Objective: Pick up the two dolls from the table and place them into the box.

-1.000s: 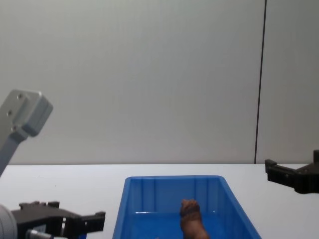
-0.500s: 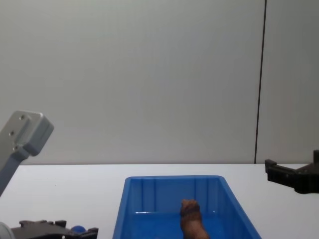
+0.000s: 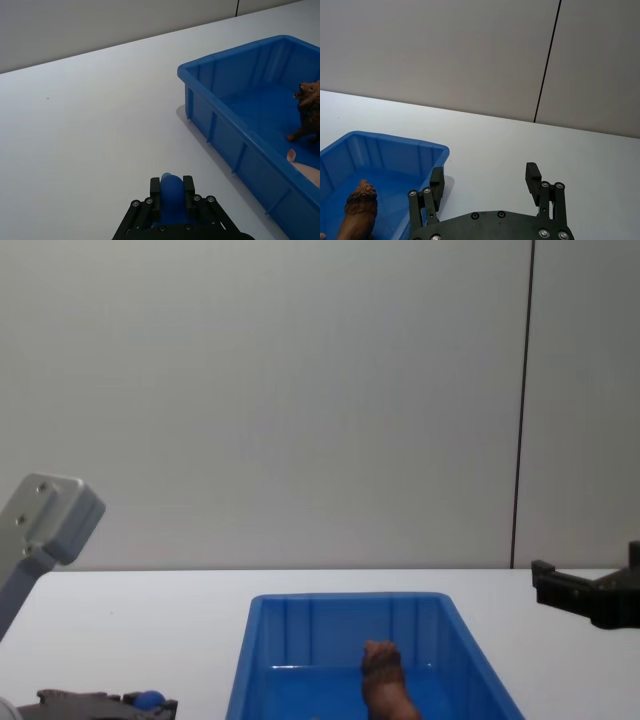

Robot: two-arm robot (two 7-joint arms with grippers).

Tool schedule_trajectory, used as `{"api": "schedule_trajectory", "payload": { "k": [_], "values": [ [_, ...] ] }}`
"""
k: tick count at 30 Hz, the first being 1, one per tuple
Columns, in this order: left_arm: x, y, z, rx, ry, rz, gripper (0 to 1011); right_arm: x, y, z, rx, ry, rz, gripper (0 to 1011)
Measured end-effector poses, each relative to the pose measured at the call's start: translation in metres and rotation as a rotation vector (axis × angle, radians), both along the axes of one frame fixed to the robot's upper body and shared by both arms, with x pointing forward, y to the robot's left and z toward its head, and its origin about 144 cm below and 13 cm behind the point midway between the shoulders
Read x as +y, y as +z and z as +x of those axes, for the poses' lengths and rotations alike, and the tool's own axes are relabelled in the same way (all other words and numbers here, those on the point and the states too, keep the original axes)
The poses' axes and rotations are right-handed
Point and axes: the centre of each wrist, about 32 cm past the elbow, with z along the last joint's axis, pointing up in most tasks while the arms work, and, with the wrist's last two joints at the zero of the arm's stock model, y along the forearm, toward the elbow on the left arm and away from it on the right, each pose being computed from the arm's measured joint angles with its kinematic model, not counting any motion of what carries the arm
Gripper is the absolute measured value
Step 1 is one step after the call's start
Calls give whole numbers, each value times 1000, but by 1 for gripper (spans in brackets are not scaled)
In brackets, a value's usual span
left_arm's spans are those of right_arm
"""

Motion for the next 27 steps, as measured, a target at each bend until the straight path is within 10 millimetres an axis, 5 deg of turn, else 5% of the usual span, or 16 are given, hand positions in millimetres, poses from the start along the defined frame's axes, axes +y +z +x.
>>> {"api": "schedule_trajectory", "payload": {
  "k": [27],
  "values": [
    [-9,35,11,-258,-164,-53,110,0,0,0,0,0,0,1001]
  ]
}}
